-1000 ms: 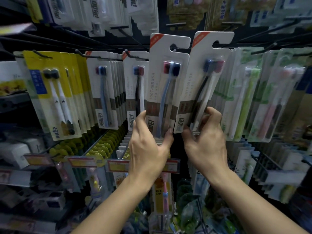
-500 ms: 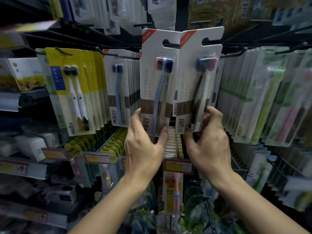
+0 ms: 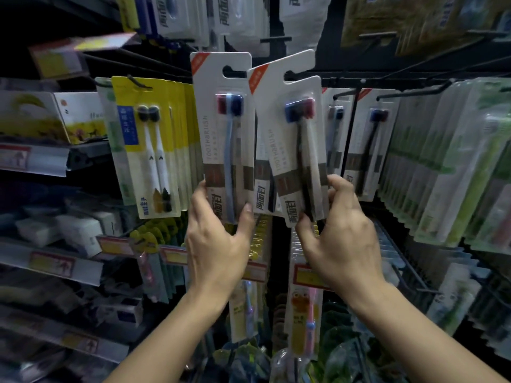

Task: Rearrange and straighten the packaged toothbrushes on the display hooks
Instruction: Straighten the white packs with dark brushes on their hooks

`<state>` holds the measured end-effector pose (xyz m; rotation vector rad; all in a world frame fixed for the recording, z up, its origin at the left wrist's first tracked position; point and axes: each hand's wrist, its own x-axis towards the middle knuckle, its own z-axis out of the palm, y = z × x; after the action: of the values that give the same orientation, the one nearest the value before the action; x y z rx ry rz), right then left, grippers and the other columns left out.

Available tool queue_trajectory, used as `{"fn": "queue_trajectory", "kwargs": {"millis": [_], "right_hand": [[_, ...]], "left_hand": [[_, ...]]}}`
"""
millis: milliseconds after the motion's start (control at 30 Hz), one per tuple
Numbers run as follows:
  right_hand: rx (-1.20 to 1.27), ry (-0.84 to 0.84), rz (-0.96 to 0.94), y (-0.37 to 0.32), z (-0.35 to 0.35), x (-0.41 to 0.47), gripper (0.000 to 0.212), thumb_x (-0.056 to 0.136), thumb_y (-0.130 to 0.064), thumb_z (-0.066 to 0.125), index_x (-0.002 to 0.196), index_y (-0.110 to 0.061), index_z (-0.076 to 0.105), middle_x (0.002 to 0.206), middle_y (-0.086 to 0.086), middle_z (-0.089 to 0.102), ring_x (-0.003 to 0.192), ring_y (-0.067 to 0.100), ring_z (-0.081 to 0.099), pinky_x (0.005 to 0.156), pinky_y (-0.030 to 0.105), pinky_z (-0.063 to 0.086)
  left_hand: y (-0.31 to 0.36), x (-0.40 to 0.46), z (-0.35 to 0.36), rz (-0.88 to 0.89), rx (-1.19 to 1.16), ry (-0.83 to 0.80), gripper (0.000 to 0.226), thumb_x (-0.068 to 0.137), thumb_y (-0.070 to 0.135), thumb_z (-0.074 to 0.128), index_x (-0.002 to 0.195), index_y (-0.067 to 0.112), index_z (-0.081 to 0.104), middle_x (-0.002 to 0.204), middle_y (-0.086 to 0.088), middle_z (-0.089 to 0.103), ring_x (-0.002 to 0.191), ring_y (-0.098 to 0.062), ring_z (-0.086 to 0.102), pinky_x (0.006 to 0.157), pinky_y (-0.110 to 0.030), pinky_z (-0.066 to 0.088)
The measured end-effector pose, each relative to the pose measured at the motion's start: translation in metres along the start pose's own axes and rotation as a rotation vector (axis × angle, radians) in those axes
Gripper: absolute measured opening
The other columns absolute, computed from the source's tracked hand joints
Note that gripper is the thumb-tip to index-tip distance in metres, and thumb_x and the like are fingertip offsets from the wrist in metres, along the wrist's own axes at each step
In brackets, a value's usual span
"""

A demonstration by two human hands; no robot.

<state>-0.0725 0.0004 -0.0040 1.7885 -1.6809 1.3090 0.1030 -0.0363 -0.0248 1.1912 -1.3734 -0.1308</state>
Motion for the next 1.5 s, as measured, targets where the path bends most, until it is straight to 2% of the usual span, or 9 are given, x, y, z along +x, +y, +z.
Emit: {"fn": "queue_trajectory", "kwargs": {"millis": [233, 433, 800, 900, 967, 1033, 1133, 1267, 1500], "right_hand": [[-0.064, -0.017, -0.005, -0.009, 0.007, 0.003, 0.066, 0.090, -0.030, 0.072, 0.143, -0.011, 0.039, 0.125, 0.014, 0.063, 0.075, 0.036, 0.068, 0.055, 0.034, 0.045], [-0.109, -0.049, 0.033, -0.009, 0.010, 0.001, 0.067, 0.091, -0.035, 0.070, 0.146, -0.011, 0.039, 0.126, 0.014, 0.064, 0.072, 0.033, 0.068, 0.058, 0.029, 0.038], [-0.116, -0.091, 0.046, -0.013, 0.007, -0.002, 0.073, 0.096, -0.042, 0.065, 0.155, -0.010, 0.036, 0.141, 0.013, 0.060, 0.093, 0.033, 0.073, 0.070, 0.038, 0.056], [-0.093, -0.109, 0.040, -0.014, 0.006, -0.002, 0.077, 0.095, -0.040, 0.068, 0.156, -0.012, 0.029, 0.131, 0.014, 0.065, 0.072, 0.029, 0.069, 0.052, 0.030, 0.044], [-0.084, -0.109, 0.023, -0.014, 0.006, -0.003, 0.076, 0.095, -0.039, 0.068, 0.154, -0.015, 0.026, 0.120, 0.013, 0.068, 0.055, 0.020, 0.051, 0.045, 0.020, 0.026], [-0.092, -0.111, 0.010, -0.013, 0.006, -0.003, 0.072, 0.095, -0.039, 0.067, 0.151, -0.017, 0.027, 0.116, 0.011, 0.067, 0.052, 0.015, 0.039, 0.045, 0.015, 0.018], [-0.106, -0.124, 0.016, -0.013, 0.005, -0.002, 0.065, 0.096, -0.040, 0.065, 0.148, -0.021, 0.032, 0.120, 0.009, 0.065, 0.053, 0.018, 0.044, 0.045, 0.023, 0.024], [-0.098, -0.131, 0.028, -0.012, 0.005, -0.003, 0.063, 0.096, -0.041, 0.064, 0.148, -0.022, 0.033, 0.122, 0.009, 0.064, 0.056, 0.022, 0.054, 0.051, 0.029, 0.033], [-0.095, -0.145, 0.042, -0.013, 0.003, -0.003, 0.063, 0.097, -0.041, 0.064, 0.148, -0.023, 0.033, 0.122, 0.007, 0.064, 0.056, 0.021, 0.053, 0.049, 0.027, 0.031]], "left_hand": [[-0.008, 0.005, -0.004, -0.025, 0.050, 0.038, 0.081, 0.097, 0.048, 0.067, 0.158, 0.008, 0.031, 0.160, -0.014, 0.042, 0.146, -0.024, 0.037, 0.109, -0.017, 0.023], [-0.011, 0.006, -0.005, -0.027, 0.076, 0.038, 0.081, 0.097, 0.049, 0.065, 0.159, 0.010, 0.031, 0.160, -0.012, 0.042, 0.146, -0.024, 0.039, 0.109, -0.021, 0.025], [-0.012, 0.007, -0.004, -0.057, 0.100, 0.030, 0.083, 0.098, 0.053, 0.063, 0.161, 0.012, 0.028, 0.164, -0.011, 0.038, 0.150, -0.026, 0.037, 0.110, -0.025, 0.023], [-0.011, 0.006, -0.005, -0.065, 0.100, 0.021, 0.084, 0.098, 0.055, 0.061, 0.162, 0.013, 0.026, 0.166, -0.010, 0.036, 0.150, -0.027, 0.036, 0.113, -0.028, 0.026], [-0.009, 0.005, -0.006, -0.074, 0.092, 0.025, 0.084, 0.098, 0.055, 0.060, 0.163, 0.014, 0.024, 0.165, -0.011, 0.036, 0.149, -0.028, 0.037, 0.115, -0.033, 0.030], [-0.005, 0.004, -0.008, -0.070, 0.082, 0.039, 0.084, 0.099, 0.052, 0.061, 0.163, 0.015, 0.022, 0.160, -0.013, 0.043, 0.139, -0.026, 0.045, 0.110, -0.036, 0.035], [-0.002, 0.003, -0.012, -0.037, 0.081, 0.049, 0.082, 0.099, 0.049, 0.064, 0.163, 0.017, 0.022, 0.141, -0.015, 0.059, 0.109, -0.020, 0.056, 0.093, -0.035, 0.041], [-0.005, 0.006, -0.014, -0.030, 0.102, 0.032, 0.082, 0.099, 0.050, 0.063, 0.162, 0.019, 0.022, 0.149, -0.016, 0.056, 0.127, -0.037, 0.058, 0.099, -0.041, 0.045], [-0.008, 0.005, -0.012, -0.017, 0.100, 0.045, 0.082, 0.100, 0.048, 0.062, 0.164, 0.017, 0.022, 0.161, -0.014, 0.044, 0.143, -0.034, 0.046, 0.111, -0.041, 0.040]]}}
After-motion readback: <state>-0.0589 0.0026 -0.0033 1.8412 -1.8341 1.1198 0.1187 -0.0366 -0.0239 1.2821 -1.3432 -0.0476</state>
